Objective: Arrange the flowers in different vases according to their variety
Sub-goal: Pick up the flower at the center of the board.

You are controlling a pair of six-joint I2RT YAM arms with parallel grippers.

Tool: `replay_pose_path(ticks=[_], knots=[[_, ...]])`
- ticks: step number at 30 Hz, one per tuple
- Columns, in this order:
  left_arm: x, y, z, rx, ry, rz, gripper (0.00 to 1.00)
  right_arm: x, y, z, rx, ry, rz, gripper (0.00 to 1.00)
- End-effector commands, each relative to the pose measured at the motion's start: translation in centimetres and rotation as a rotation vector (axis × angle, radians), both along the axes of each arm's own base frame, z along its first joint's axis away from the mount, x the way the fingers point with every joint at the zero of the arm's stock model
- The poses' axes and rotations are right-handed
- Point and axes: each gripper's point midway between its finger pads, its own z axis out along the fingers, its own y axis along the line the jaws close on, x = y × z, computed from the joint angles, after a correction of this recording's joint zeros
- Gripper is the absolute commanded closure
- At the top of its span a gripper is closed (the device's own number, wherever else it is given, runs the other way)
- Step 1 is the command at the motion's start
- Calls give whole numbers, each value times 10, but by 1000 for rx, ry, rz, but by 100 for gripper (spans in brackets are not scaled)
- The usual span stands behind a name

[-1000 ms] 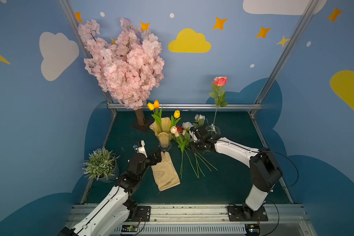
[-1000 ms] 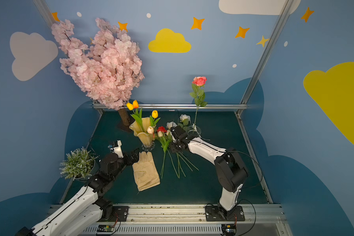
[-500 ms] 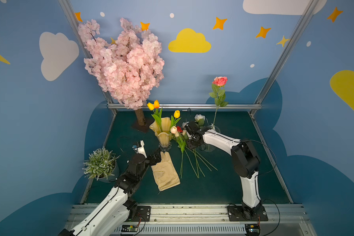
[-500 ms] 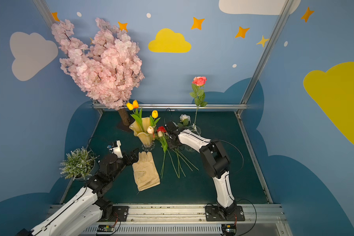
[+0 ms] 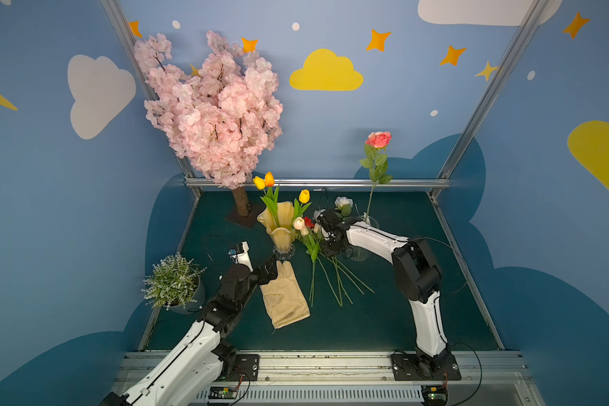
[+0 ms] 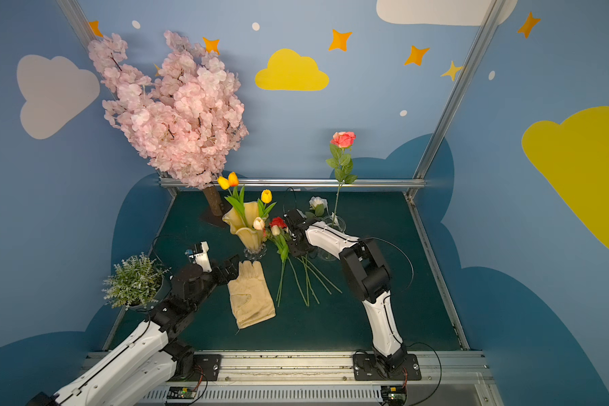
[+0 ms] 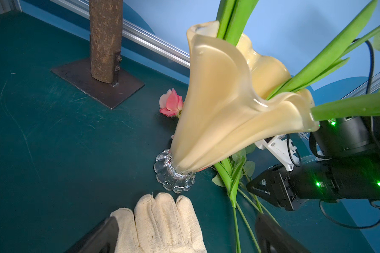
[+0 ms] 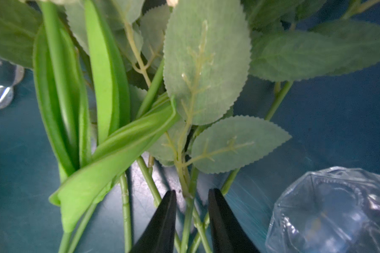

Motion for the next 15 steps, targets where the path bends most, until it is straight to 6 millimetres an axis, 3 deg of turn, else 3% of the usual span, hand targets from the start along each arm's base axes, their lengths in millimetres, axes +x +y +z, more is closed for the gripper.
replay_pose_path(ticks=[1, 5, 10, 15], knots=[[0, -3, 2, 4, -17, -20, 0, -3, -1, -6, 1, 29, 0, 69], [0, -4, 2, 3, -18, -23, 0, -4, 0, -9, 3, 36, 1, 78], [0, -3, 3, 1, -22, -23, 0, -5, -1, 3, 18, 19, -6, 100], [-1, -3, 5, 1, -26, -24, 0, -12, -1, 39, 79, -50, -4, 100]])
